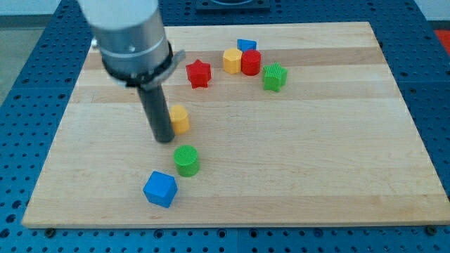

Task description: Push the yellow heart into the red star

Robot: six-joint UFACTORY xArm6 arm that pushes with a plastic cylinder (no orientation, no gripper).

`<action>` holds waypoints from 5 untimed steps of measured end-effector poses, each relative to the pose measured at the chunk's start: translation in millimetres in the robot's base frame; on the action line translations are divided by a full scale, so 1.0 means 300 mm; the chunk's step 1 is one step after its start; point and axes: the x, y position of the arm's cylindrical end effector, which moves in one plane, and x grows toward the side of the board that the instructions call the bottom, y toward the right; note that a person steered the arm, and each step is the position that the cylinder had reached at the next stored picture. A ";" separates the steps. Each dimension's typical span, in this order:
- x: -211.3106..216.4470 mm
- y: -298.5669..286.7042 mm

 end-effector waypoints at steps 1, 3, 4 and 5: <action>-0.153 -0.009; 0.028 -0.008; 0.021 0.060; -0.125 0.070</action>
